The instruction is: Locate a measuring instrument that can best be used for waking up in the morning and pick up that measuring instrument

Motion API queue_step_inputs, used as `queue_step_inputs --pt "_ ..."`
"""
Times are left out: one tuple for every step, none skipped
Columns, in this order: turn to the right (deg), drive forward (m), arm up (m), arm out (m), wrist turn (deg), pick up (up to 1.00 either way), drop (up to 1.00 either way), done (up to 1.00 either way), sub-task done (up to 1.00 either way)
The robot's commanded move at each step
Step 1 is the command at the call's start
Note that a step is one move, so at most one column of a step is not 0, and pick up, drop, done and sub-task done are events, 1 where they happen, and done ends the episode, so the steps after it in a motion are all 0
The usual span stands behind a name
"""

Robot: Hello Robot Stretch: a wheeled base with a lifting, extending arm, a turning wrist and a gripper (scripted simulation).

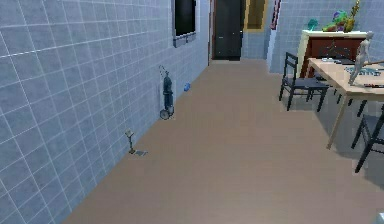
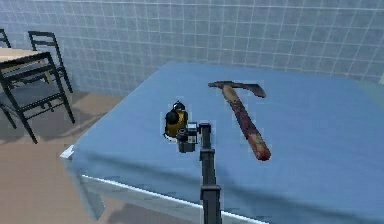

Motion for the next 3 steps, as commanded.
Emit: queue_step_inputs --pt "0.0 0.0 0.0 0.0 0.0 1.0 0.0 0.0 0.0" --pt "0.0 0.0 0.1 0.0 0.0 0.0 0.0 0.0 0.0" --pt "0.0 0.0 0.0 0.0 0.0 0.0 0.0 1.0 0.0"
